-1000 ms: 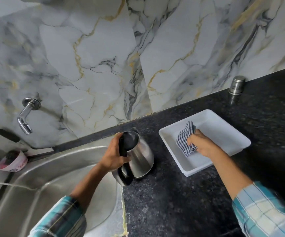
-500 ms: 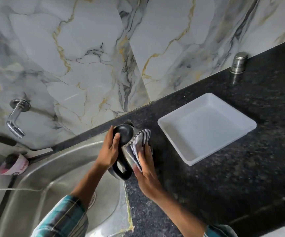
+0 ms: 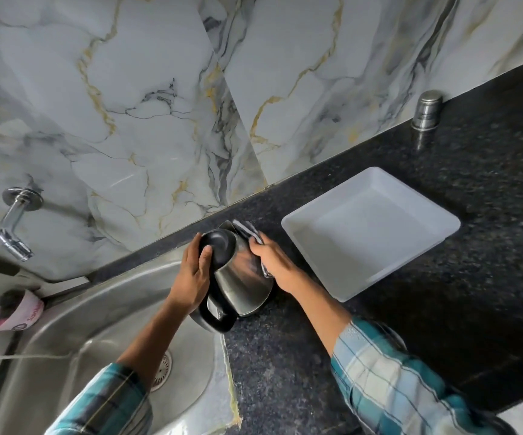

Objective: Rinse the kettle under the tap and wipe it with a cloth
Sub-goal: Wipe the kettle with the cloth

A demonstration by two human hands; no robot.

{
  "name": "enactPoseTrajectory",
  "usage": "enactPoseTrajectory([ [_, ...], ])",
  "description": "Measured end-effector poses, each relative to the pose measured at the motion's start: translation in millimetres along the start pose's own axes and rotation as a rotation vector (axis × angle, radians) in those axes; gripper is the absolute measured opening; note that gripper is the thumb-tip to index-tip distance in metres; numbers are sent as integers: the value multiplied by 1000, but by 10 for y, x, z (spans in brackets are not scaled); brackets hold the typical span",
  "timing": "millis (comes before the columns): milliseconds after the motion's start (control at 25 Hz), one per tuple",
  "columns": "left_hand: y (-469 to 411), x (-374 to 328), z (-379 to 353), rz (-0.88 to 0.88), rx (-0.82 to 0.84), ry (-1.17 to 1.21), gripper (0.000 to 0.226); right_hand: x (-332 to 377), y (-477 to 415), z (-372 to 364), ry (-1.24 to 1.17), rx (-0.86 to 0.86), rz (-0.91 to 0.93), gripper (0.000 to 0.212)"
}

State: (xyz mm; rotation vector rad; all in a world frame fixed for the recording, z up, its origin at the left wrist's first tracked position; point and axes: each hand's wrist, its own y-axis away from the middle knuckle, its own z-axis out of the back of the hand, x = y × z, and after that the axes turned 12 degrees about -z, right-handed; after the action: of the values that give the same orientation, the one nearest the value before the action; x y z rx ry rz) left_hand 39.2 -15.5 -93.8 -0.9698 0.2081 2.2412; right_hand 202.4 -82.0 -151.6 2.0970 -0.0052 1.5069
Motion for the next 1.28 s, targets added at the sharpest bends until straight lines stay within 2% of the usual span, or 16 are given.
enactPoseTrajectory([
  [120,10,-27,-9,15,-5,10,56,98,179,-203,46,-16,179,44],
  [200,17,-31,-13,8,-7,3,56,-211,412,-420,165,-162,348,57],
  [280,16,-38,-4,9,-3,1,57,-610,571,-480,174,-210,410,58],
  [320,14,-46,2,9,-1,9,56,-692,572,-418,87,-172,369,57],
  [400,13,-53,7,15,-9,24,55,-607,463,-216,-117,-82,175,52],
  [480,34,-61,-21,39,-30,44,55,-396,311,-84,-150,-62,29,45],
  [520,49,-75,-53,43,-44,54,55,-286,292,-74,-105,-67,50,44],
  [680,65,-181,-247,52,-144,70,56,-255,501,-230,147,-93,439,54],
  [760,67,-223,-339,79,-220,94,56,-474,639,-263,206,-99,506,57],
  [840,85,-263,-393,94,-278,111,54,-717,753,-262,37,-95,376,54],
  [920,123,-284,-441,111,-303,98,55,-774,743,-232,-223,-127,82,50],
  [1000,176,-325,-483,122,-333,88,57,-655,720,-162,-362,-121,-111,47],
  [1080,178,-389,-496,138,-377,89,56,-400,728,-36,-453,-45,-152,35],
  [1160,153,-445,-515,190,-341,62,58,-122,748,206,-549,15,-188,22],
  [1280,177,-456,-421,271,-209,-42,62,260,753,741,-518,-53,-140,26],
])
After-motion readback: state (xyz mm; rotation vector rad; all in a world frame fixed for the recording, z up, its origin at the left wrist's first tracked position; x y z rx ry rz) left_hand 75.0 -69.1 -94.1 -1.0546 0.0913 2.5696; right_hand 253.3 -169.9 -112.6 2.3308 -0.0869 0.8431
